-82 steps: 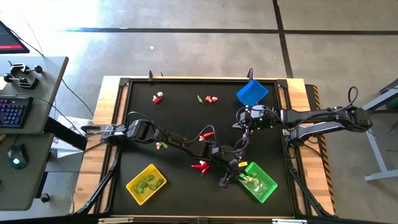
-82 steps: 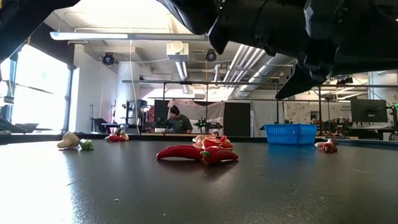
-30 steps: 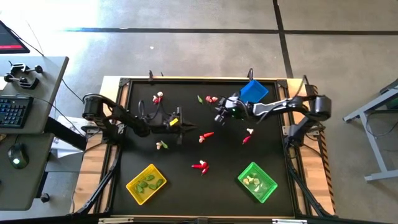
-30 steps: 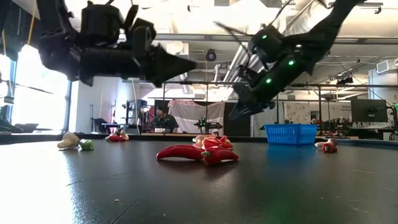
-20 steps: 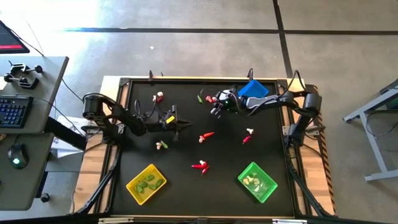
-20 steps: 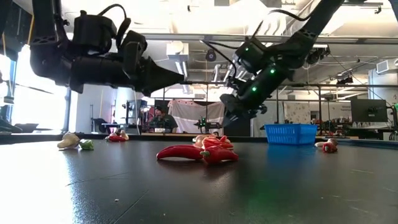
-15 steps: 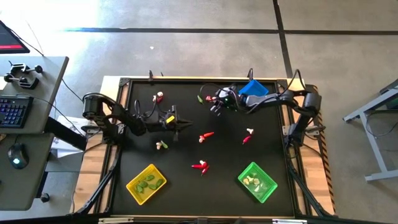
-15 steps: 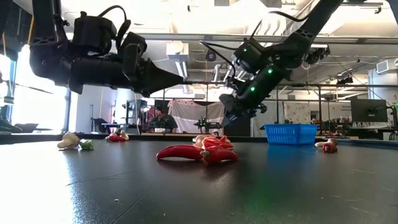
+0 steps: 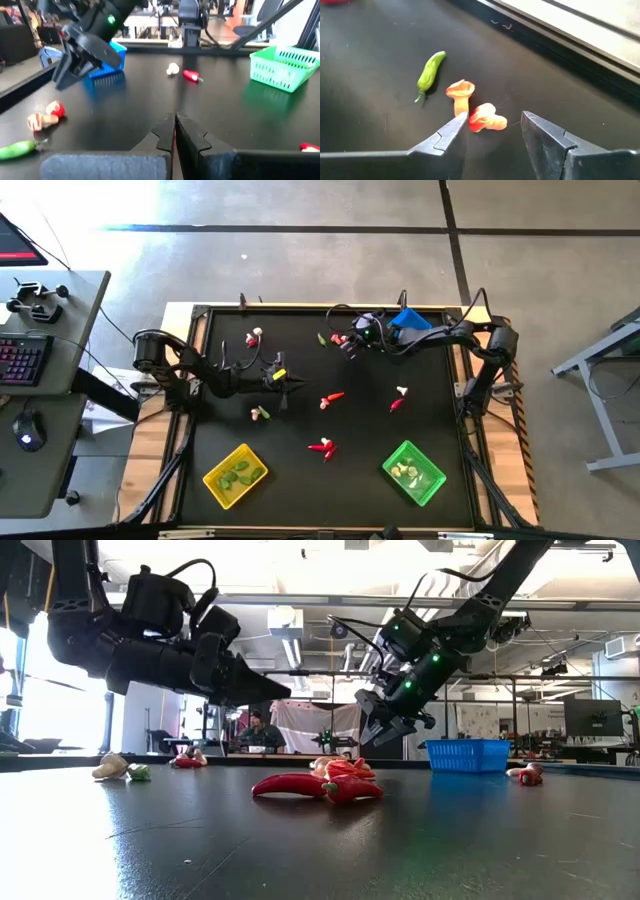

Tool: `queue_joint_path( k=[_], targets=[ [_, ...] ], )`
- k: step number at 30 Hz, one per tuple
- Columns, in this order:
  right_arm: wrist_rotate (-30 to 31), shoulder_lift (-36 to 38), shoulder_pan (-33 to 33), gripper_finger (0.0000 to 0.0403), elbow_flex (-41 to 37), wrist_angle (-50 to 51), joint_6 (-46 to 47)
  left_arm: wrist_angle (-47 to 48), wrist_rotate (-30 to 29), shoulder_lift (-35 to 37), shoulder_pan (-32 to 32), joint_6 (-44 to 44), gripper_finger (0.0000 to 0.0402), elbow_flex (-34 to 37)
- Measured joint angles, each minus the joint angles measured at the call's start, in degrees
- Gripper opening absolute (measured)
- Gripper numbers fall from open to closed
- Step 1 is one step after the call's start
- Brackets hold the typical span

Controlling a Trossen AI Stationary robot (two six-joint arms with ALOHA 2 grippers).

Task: Sort produce into baskets
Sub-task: Put the red mushroom into the green bin

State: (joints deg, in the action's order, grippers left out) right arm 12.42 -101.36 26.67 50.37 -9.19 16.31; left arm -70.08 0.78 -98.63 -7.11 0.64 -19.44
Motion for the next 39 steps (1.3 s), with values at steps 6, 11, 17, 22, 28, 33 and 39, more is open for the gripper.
queue_joint_path(
  k=[6,11,17,22,28,33,39],
  targets=[
    [-1.25,-1.88,0.96,0.0172,0.00,-0.64,1.83,0.40,0.00,-0.02,0.00,0.01,0.0000,-0.02],
    [-0.79,-4.89,1.06,0.0172,2.40,0.58,1.22,0.34,0.00,-0.02,0.00,0.02,0.0000,-0.16],
    [-0.98,-5.48,1.30,0.0172,4.66,2.98,1.23,0.30,0.00,-0.02,0.00,0.00,0.0000,-0.31],
    [-2.13,-5.49,1.45,0.0172,4.76,3.48,1.62,0.28,-0.03,-0.02,0.00,0.02,0.0000,-0.31],
    [-3.86,-5.49,1.45,0.0172,4.79,3.82,1.74,0.24,-0.08,-0.02,0.00,0.03,0.0000,-0.31],
    [-4.45,-5.49,1.47,0.0172,4.79,3.80,2.74,0.24,-0.20,-0.02,0.00,-0.01,0.0000,-0.31],
    [-3.81,-5.53,1.58,0.0172,7.19,9.41,1.45,-0.21,-0.16,-0.04,0.01,-0.83,0.0000,-1.17]
  ],
)
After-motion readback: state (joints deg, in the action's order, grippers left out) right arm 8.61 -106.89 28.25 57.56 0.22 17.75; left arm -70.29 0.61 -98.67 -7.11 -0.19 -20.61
